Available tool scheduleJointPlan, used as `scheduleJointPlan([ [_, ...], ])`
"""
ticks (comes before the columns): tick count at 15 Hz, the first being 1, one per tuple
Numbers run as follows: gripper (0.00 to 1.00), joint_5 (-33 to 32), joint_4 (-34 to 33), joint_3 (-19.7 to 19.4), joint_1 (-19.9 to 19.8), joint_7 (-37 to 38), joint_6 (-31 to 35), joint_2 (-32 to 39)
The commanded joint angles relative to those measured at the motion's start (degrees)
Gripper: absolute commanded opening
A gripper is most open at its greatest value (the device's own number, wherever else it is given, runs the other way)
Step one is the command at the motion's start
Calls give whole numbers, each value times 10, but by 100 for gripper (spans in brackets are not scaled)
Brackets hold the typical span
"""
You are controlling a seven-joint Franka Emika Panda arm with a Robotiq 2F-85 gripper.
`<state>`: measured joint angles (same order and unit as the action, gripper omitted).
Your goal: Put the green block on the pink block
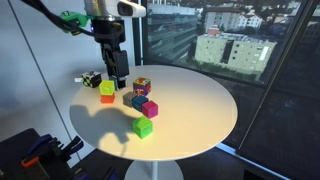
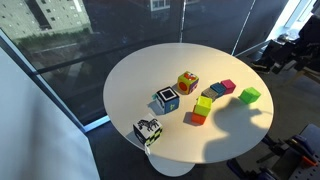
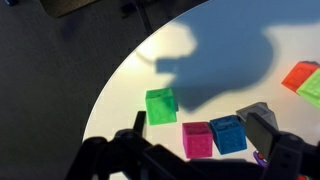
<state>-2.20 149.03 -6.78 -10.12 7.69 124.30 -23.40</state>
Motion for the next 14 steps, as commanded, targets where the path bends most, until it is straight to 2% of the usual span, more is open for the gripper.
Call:
scheduleJointPlan([
  [1,100,-11,-7,-8,-10,-12,48,53],
  [5,100,-41,-13,-5,-22,12,96,119],
  [8,100,-90,-16,-5,-32,43,126,166],
  [14,100,-156,-23,-18,-27,89,179,242],
])
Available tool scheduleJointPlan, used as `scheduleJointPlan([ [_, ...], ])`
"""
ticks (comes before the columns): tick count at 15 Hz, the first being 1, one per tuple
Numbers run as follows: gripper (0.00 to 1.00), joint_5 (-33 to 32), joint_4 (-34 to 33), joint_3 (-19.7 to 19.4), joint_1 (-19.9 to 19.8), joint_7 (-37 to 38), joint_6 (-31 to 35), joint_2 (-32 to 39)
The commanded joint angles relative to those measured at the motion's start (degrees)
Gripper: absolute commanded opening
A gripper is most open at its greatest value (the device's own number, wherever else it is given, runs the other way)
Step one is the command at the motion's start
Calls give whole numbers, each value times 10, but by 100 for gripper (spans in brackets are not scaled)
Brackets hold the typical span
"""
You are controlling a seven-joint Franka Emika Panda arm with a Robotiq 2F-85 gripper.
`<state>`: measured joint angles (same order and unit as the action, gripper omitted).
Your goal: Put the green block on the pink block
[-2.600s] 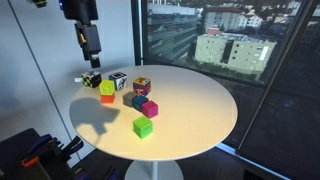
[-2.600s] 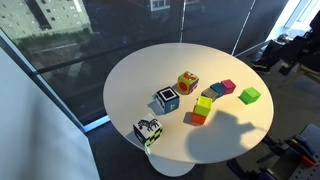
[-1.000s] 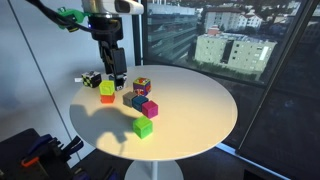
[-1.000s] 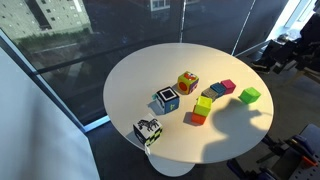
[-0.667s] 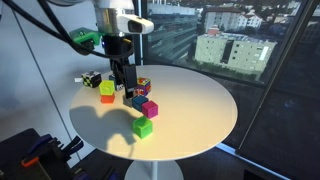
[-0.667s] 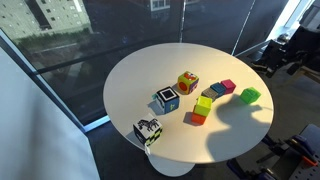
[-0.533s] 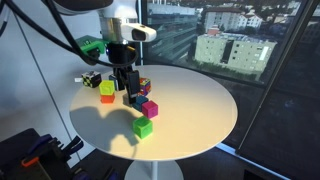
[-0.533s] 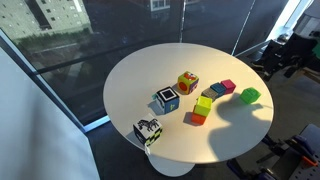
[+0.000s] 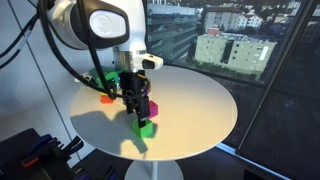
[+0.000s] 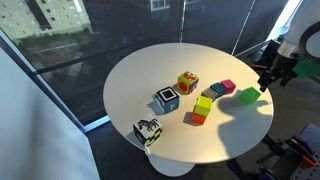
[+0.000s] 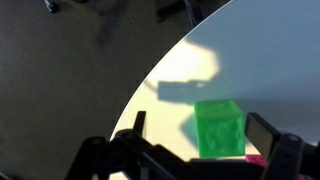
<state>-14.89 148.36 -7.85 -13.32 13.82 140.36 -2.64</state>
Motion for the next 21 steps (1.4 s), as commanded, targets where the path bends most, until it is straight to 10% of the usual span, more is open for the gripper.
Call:
scheduleJointPlan([
  [1,100,-35,-17,-9,7,35,27,43],
  [21,100,-51,-44,-24,57,65,68,104],
])
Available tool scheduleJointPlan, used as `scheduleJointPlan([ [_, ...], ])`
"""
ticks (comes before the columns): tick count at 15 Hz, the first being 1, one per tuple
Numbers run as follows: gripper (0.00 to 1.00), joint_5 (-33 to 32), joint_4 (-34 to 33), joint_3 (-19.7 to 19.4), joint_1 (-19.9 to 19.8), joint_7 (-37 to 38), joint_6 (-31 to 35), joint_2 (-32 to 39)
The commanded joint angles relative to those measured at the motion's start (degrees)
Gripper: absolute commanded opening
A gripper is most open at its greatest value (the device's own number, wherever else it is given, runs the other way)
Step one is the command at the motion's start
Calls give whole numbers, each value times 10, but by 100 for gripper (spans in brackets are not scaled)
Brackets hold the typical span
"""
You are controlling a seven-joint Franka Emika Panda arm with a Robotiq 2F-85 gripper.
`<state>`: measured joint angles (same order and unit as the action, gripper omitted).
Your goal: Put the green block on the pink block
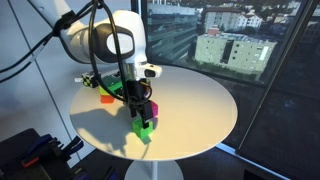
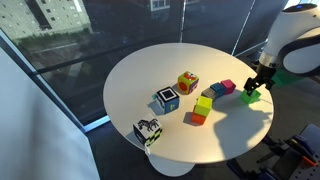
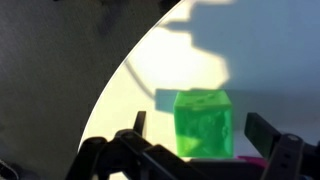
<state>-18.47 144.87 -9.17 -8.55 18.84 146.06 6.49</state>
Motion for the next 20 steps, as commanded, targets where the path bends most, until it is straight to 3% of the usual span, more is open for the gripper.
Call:
scheduleJointPlan([
  [1,100,-16,-9,-12,10,15,14,14],
  [13,100,-7,-9,-30,19,3,40,40],
  [14,92,-1,-8,-30,18,-1,42,41],
  [15,74,9,-7,-28,17,-9,46,41],
  [20,34,61,0,-18,11,-39,53,35],
])
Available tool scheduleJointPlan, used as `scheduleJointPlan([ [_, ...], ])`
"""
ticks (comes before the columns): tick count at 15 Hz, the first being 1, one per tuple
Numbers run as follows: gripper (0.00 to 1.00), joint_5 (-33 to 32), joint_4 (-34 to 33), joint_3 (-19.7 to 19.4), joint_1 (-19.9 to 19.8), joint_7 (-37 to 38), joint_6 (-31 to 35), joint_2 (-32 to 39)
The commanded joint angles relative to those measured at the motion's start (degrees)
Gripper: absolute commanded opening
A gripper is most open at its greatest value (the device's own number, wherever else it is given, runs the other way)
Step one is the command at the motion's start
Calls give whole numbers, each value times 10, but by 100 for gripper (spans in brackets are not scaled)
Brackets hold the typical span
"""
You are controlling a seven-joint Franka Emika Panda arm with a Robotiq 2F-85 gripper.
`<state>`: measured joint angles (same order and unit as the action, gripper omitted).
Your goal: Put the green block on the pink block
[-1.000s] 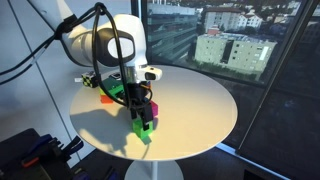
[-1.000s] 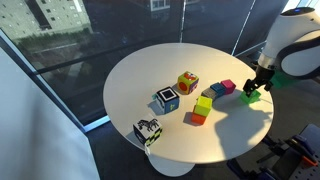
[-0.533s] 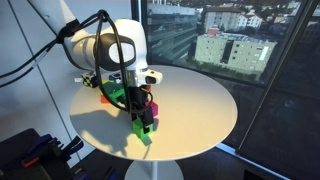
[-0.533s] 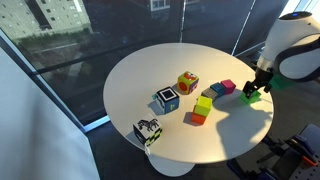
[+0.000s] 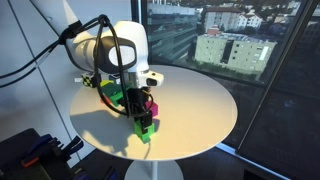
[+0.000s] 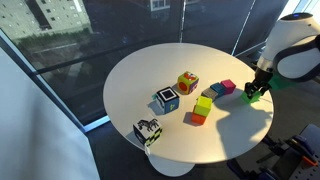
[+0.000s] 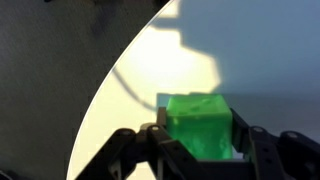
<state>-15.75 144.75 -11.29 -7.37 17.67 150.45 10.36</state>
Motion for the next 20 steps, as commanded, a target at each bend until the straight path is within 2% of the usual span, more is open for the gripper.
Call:
scheduleJointPlan([
  [1,34,46,6,5,-2,-35,7,-14],
  [4,32,65,13,3,0,-44,-10,-38],
  [7,32,51,20,-2,3,-25,-28,-64],
  [13,32,45,16,9,0,-7,-105,-121],
  [20,32,56,-10,35,2,11,-105,-124],
])
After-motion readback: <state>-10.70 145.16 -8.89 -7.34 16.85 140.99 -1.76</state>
